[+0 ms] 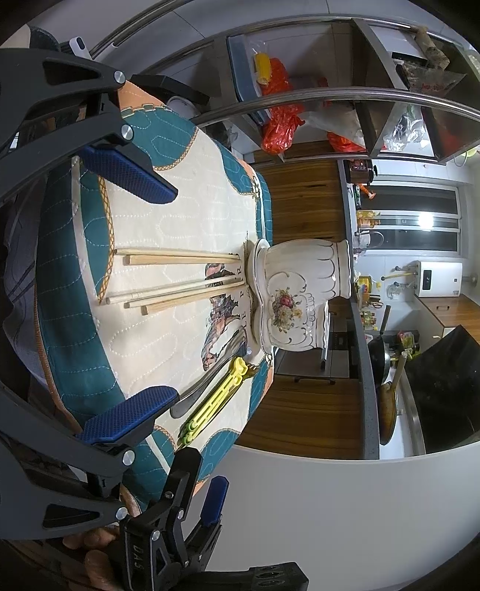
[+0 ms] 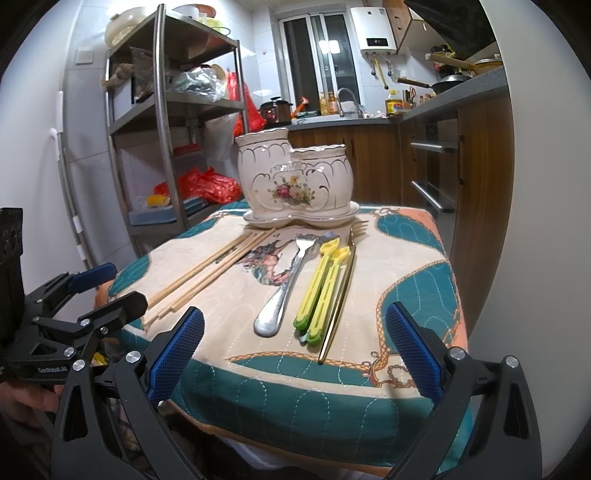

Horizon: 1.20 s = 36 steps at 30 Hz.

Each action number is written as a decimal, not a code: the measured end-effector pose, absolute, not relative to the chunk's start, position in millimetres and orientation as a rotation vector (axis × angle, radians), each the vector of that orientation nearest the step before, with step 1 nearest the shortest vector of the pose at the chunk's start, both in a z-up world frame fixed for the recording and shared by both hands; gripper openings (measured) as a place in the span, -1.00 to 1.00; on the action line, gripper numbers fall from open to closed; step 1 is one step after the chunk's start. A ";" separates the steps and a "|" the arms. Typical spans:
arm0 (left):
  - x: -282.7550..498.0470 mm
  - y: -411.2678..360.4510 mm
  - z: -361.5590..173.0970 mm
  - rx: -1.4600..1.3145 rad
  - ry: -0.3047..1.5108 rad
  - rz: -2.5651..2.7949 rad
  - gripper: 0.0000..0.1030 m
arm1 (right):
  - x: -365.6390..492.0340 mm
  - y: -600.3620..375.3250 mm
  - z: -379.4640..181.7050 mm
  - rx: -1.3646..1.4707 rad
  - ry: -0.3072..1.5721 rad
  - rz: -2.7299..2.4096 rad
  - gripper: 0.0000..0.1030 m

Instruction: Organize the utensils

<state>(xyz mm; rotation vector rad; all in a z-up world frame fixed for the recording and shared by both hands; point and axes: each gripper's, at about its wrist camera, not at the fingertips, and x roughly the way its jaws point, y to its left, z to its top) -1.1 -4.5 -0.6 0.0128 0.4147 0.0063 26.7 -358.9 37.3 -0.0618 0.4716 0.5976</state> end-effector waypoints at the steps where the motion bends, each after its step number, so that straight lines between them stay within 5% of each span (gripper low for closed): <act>1: -1.0 -4.5 -0.5 0.013 0.415 0.006 0.89 | 26.6 -358.5 37.2 -0.062 0.472 0.597 0.90; 36: 1.3 -3.7 -2.9 0.012 0.423 0.007 0.89 | 24.5 -360.3 39.3 -0.049 0.481 0.597 0.90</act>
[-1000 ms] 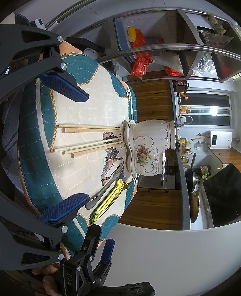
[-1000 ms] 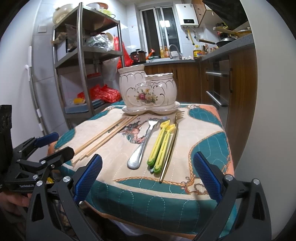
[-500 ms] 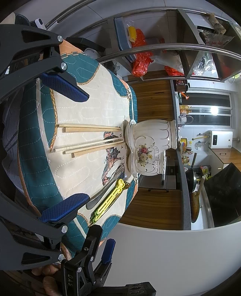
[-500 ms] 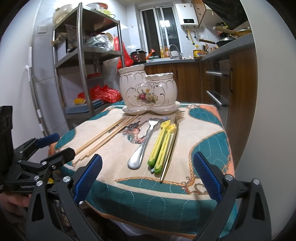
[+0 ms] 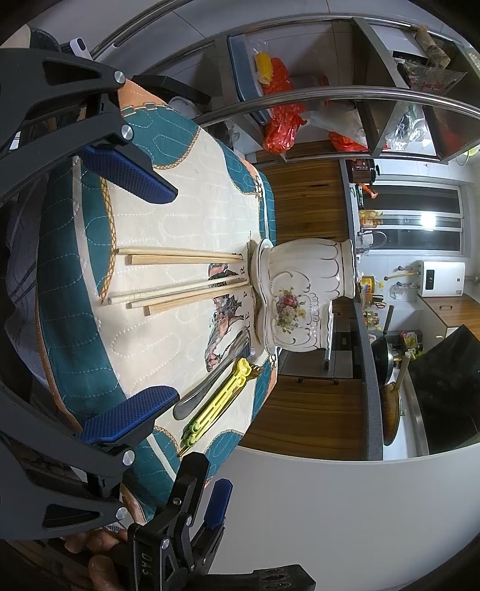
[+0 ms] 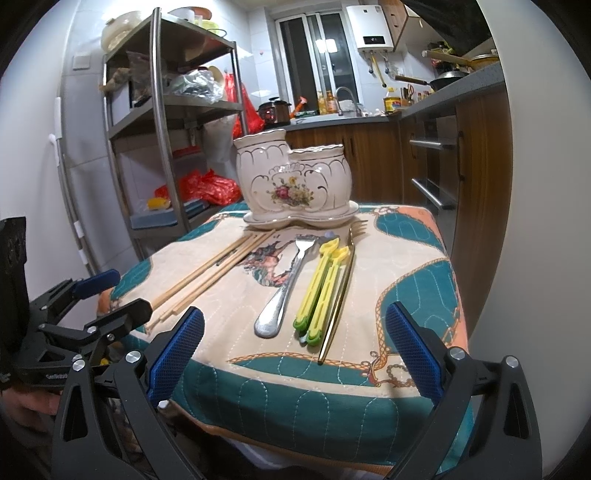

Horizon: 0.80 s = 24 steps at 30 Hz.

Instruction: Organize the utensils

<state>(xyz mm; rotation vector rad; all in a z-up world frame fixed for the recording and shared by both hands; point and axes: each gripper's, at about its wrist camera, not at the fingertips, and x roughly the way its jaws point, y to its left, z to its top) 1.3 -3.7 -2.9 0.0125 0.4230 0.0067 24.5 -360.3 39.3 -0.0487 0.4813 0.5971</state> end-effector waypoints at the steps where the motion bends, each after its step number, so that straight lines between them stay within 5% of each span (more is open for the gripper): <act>1: 1.3 -3.9 -3.5 0.012 0.423 0.006 0.89 | 23.4 -359.4 39.0 -0.049 0.481 0.597 0.90; 20: 15.0 17.7 -1.6 -0.036 0.472 0.060 0.89 | 30.7 -359.6 42.0 -0.041 0.498 0.593 0.90; 24: 32.4 33.5 1.5 -0.041 0.525 0.086 0.65 | 37.9 -360.4 43.6 -0.031 0.529 0.593 0.90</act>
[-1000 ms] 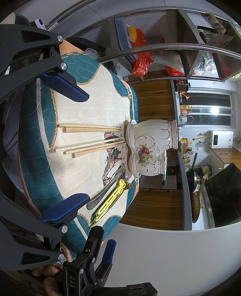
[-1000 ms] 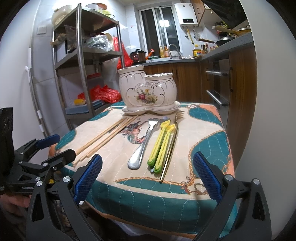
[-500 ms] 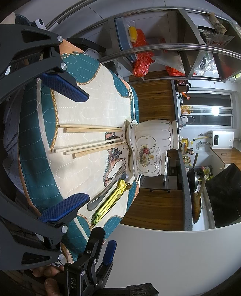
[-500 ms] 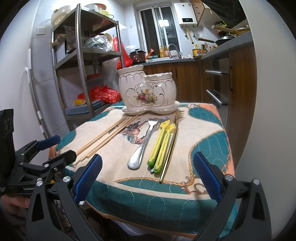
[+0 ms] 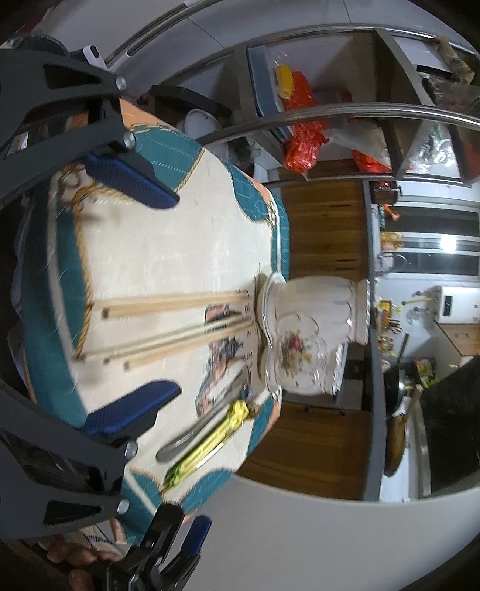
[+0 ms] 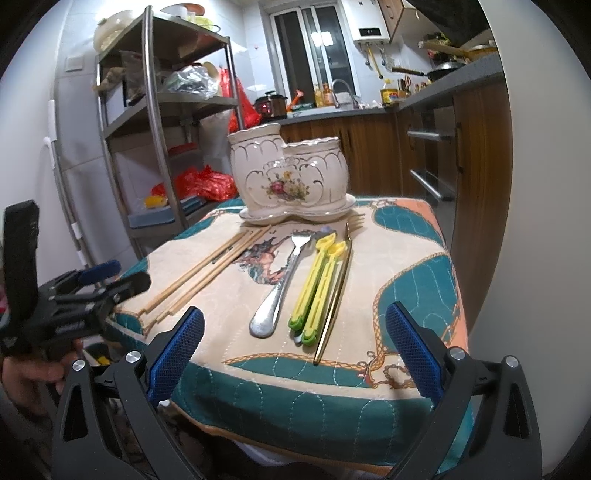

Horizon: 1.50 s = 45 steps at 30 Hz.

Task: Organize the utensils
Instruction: 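Grasp a chopstick with the left tool while the right tool grasps the gold fork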

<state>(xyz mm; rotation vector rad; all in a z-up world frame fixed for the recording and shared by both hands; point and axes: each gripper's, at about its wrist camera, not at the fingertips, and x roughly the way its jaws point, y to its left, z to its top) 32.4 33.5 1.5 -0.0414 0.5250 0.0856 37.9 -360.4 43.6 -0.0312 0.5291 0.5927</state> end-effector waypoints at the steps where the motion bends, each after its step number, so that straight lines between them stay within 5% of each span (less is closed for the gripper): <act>1: 37.7 38.2 2.0 -0.042 0.546 0.089 0.49 | 38.9 -359.5 44.5 -0.033 0.532 0.593 0.90; 6: 69.6 56.2 1.4 -0.062 0.662 0.052 0.11 | 48.3 -361.6 45.2 -0.033 0.549 0.596 0.89; 12: 105.7 63.6 -2.7 -0.062 0.762 0.008 -0.05 | 52.5 -362.9 42.0 -0.020 0.566 0.602 0.89; 41: 155.9 78.2 -6.9 -0.055 0.859 -0.018 -0.11 | 64.8 -361.1 43.0 -0.040 0.603 0.608 0.89; 44: 163.6 78.3 -6.5 -0.033 0.885 -0.023 -0.17 | 79.1 -360.4 48.9 -0.050 0.632 0.603 0.80; 45: 167.3 78.2 -6.3 -0.018 0.897 -0.022 -0.18 | 88.2 -359.8 51.2 -0.058 0.654 0.598 0.63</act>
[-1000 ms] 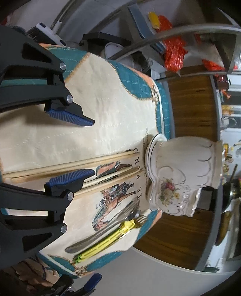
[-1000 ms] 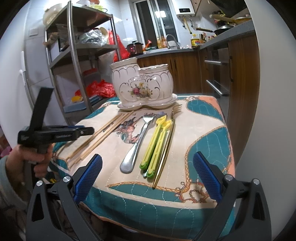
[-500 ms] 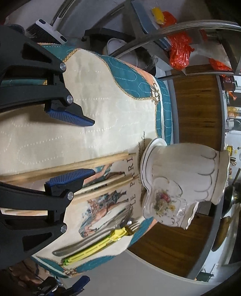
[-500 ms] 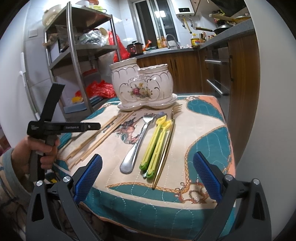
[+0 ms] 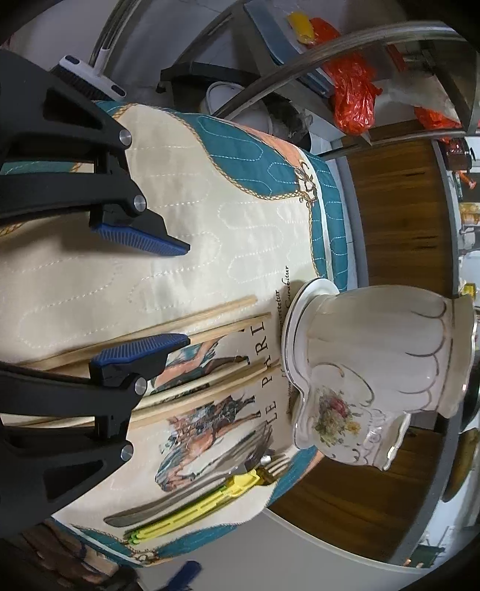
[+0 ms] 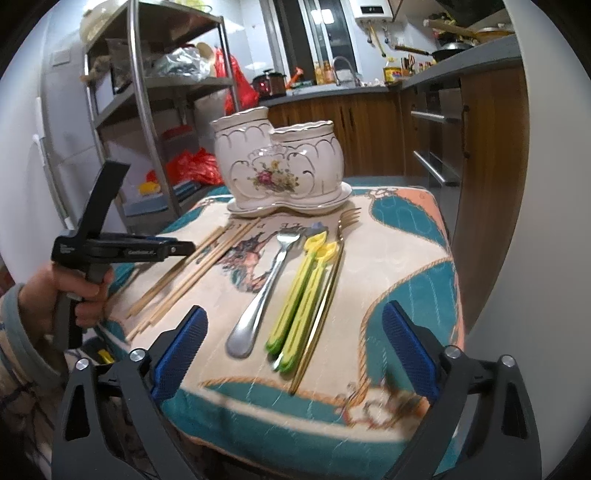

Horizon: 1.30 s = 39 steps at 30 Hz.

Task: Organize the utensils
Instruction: 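Grasp a chopstick with the left tool while the right tool grasps the gold fork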

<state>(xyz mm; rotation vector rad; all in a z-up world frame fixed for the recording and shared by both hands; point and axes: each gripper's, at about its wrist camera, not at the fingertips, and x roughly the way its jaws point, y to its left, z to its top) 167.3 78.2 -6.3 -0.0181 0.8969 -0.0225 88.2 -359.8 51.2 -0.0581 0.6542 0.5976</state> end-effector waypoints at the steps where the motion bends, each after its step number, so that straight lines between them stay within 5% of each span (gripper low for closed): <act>1: 169.5 78.1 -6.1 -0.008 0.905 -0.024 -0.19 | 93.8 -360.0 51.5 -0.066 0.669 0.594 0.51; 10: 163.8 93.2 -4.7 -0.001 0.935 -0.033 -0.50 | 160.2 -351.9 42.4 -0.136 0.851 0.557 -0.28; 21: 158.6 95.3 -3.2 0.035 0.984 -0.064 -0.50 | 187.3 -324.4 40.5 -0.296 0.966 0.566 -0.69; 30: 181.2 92.1 1.0 0.173 1.187 -0.132 -0.43 | 231.8 -311.3 45.3 -0.410 1.234 0.591 -0.71; 33: 193.2 94.0 1.1 0.181 1.282 -0.147 -0.30 | 245.2 -309.4 44.1 -0.411 1.309 0.584 -0.71; 35: 201.3 96.0 -1.0 0.197 1.337 -0.126 0.02 | 252.6 -305.5 44.0 -0.426 1.344 0.573 -0.72; 39: 214.5 102.7 -4.2 0.176 1.426 -0.138 0.03 | 258.2 -298.2 44.6 -0.472 1.379 0.551 -0.76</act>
